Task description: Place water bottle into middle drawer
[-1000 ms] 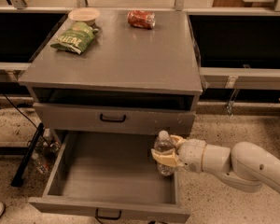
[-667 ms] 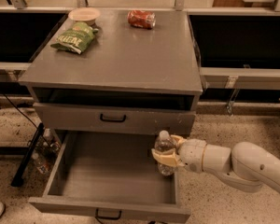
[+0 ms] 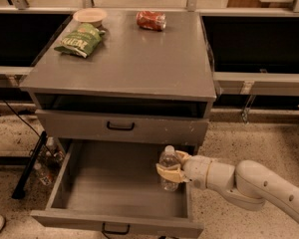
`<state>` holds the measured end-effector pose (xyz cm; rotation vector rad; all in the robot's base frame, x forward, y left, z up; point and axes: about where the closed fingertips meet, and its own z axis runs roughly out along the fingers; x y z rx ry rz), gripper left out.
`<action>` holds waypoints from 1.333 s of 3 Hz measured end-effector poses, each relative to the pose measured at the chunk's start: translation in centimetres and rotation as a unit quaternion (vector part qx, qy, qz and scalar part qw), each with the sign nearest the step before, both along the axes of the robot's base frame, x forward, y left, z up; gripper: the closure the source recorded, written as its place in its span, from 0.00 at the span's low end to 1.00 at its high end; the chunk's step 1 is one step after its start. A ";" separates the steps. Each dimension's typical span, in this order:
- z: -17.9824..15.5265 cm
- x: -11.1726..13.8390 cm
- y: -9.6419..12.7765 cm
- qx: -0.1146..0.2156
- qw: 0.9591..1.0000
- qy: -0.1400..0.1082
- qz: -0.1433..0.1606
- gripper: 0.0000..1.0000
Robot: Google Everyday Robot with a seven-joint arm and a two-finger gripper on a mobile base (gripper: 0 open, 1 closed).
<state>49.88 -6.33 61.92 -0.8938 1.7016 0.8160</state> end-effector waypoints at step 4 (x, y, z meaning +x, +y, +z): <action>-5.4 3.7 3.9 0.068 0.997 -0.033 0.000 1.00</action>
Offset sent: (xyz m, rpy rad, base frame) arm 0.0053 0.0251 -0.0478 0.0263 0.0327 0.0475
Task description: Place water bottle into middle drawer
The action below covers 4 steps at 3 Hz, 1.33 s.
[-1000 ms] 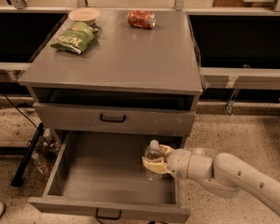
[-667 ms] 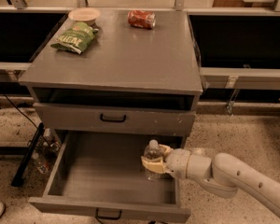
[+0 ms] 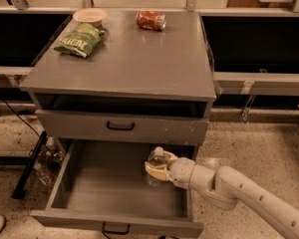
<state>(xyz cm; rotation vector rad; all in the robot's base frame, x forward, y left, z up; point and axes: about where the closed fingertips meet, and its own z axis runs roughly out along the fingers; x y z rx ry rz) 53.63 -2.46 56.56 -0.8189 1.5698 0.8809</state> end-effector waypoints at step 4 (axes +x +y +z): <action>-2.9 -1.7 0.3 -0.006 1.000 0.022 0.011 1.00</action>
Offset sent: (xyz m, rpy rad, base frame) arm -0.0084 -0.0010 -0.0173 0.0046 0.0333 0.0058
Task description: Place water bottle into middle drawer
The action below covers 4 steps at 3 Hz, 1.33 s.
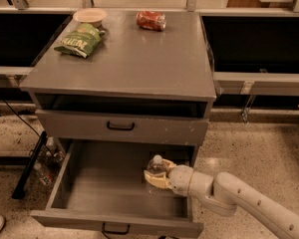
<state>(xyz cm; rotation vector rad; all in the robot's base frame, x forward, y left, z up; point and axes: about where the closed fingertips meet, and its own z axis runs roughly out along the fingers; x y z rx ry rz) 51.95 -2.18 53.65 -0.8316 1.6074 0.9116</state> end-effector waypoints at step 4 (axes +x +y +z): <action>-5.8 2.8 1.6 0.042 0.998 0.012 -0.044 1.00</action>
Offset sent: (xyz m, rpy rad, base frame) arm 0.0401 0.0113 -0.0672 0.1182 0.0127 -0.1321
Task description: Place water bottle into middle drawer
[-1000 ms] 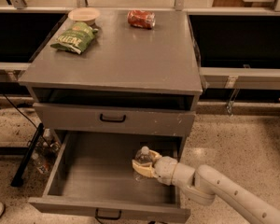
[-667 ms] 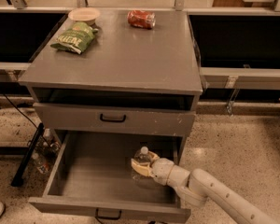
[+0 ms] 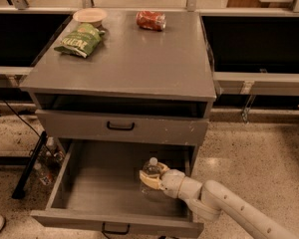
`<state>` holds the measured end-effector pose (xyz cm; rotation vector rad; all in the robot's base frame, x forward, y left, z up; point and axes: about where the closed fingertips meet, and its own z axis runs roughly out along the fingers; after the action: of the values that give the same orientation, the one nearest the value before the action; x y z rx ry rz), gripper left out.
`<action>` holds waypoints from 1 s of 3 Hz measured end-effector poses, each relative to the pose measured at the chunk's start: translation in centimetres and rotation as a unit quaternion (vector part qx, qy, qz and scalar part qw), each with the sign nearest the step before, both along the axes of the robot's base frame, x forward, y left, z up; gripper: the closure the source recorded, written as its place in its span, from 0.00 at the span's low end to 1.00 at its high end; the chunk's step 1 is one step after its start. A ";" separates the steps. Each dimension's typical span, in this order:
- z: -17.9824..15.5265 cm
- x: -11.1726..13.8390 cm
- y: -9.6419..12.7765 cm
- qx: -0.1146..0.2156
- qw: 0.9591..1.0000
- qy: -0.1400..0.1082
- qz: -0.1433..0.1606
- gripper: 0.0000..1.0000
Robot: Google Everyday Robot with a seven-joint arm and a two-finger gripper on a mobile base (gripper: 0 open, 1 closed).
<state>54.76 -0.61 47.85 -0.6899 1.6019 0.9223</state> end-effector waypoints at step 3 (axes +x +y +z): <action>-1.6 -0.5 0.8 -0.006 1.000 -0.007 -0.001 1.00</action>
Offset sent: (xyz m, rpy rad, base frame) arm -0.0060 0.0042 -0.0310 -0.0205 0.0517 0.0059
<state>54.26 0.18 46.27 -0.7012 1.5958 0.9048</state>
